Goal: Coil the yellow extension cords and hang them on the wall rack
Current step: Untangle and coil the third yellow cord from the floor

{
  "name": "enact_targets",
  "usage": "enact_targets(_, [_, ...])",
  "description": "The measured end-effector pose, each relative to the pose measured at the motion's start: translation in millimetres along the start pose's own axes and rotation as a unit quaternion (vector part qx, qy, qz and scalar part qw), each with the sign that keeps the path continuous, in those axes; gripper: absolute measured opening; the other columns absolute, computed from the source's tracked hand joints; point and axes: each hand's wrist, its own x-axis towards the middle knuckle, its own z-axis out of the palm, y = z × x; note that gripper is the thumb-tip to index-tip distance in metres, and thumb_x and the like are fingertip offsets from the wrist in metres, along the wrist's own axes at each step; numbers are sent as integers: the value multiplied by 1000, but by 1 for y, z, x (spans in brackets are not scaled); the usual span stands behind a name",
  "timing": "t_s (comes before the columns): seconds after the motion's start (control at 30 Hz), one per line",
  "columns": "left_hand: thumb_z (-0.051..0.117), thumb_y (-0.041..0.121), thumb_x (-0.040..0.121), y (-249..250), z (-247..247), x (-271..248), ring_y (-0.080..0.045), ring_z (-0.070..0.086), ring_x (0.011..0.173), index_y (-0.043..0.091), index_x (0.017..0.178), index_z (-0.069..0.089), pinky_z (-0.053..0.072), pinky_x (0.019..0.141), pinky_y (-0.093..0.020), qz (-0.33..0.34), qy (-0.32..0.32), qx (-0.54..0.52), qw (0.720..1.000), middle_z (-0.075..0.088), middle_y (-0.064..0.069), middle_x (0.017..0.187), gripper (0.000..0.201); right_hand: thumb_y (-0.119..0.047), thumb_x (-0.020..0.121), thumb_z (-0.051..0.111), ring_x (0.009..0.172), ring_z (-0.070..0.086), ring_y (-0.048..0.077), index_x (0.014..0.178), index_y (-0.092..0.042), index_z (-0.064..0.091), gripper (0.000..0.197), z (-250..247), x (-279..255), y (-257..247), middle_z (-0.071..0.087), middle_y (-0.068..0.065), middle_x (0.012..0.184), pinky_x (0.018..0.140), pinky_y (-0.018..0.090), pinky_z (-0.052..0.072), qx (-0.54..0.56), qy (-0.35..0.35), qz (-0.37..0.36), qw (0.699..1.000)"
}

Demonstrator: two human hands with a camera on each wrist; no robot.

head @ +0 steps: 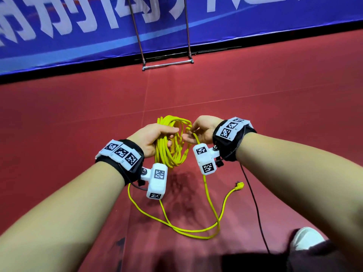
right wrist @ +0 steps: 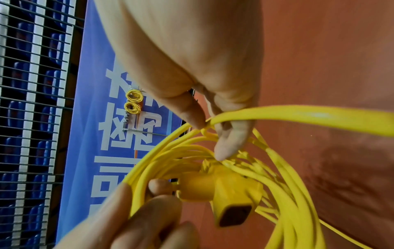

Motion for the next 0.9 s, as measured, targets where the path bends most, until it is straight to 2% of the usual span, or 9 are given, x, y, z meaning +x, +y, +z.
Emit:
enact_targets(0.13, [71, 10, 75, 2, 10, -1, -13, 43, 40, 12, 67, 74, 40, 50, -25, 14, -21, 23, 999, 58, -3, 60, 9, 2, 96, 38, 75, 62, 33, 105, 4, 47, 12, 6, -6, -4, 49, 20, 97, 49, 38, 59, 73, 4, -61, 995])
enact_targets(0.23, [66, 7, 85, 0, 14, 2, -12, 46, 40, 7, 91, 72, 41, 44, -20, 14, 5, 33, 999, 60, -6, 76, 8, -5, 95, 42, 80, 61, 35, 117, -1, 45, 23, 10, -13, -10, 52, 22, 105, 56, 40, 60, 160, -27, -87, 983])
enact_targets(0.3, [62, 4, 90, -1, 15, 3, -11, 50, 39, 7, 99, 67, 42, 40, -18, 12, 25, 30, 999, 62, -10, 80, 11, -10, 95, 44, 82, 57, 35, 106, -7, 42, 11, 17, -21, -15, 51, 22, 101, 65, 42, 56, 216, -49, -104, 970])
enact_targets(0.47, [65, 3, 89, -4, 16, 3, -13, 49, 38, 5, 78, 61, 44, 41, -19, -8, 29, 25, 999, 65, -6, 59, 11, -15, 95, 47, 98, 52, 31, 101, -10, 37, 13, 38, -40, -21, 39, 18, 121, 80, 42, 42, 303, -64, -138, 941])
enact_targets(0.53, [67, 3, 87, -6, 14, 3, -16, 50, 47, 7, 75, 58, 47, 51, -25, -4, 20, 17, 1000, 60, -7, 60, 15, -15, 95, 48, 114, 48, 34, 88, -9, 35, 16, 45, -47, -20, 30, 15, 122, 96, 50, 40, 319, -61, -133, 936])
enact_targets(0.6, [70, 3, 85, -7, 13, 2, -20, 52, 58, 8, 74, 61, 47, 63, -33, 4, 7, 16, 1000, 60, -7, 64, 15, -15, 95, 48, 133, 37, 38, 97, -6, 38, 14, 48, -52, -20, 28, 15, 127, 107, 53, 31, 318, -55, -134, 937])
enact_targets(0.7, [68, 0, 86, -6, 15, -1, -17, 52, 46, 6, 76, 62, 50, 47, -26, 9, 14, 35, 999, 62, -9, 63, 13, -16, 96, 49, 106, 55, 34, 125, -10, 40, 31, 45, -46, -20, 40, 17, 121, 92, 46, 45, 225, -55, -122, 965])
enact_targets(0.8, [64, 0, 88, -5, 12, 3, -13, 47, 36, 4, 79, 62, 45, 40, -21, 10, 54, 37, 998, 61, -9, 62, 10, -18, 96, 49, 77, 56, 29, 102, -10, 51, 11, 41, -42, -12, 52, 15, 94, 78, 39, 49, -55, -7, -115, 992])
enact_targets(0.9, [60, 3, 90, -7, 3, 11, -18, 53, 46, 5, 77, 59, 55, 53, -32, -24, 84, -33, 996, 58, -8, 59, 13, -12, 95, 48, 73, 60, 29, 91, -9, 52, 6, 33, -39, -1, 59, 14, 87, 66, 33, 49, -244, -5, -137, 960])
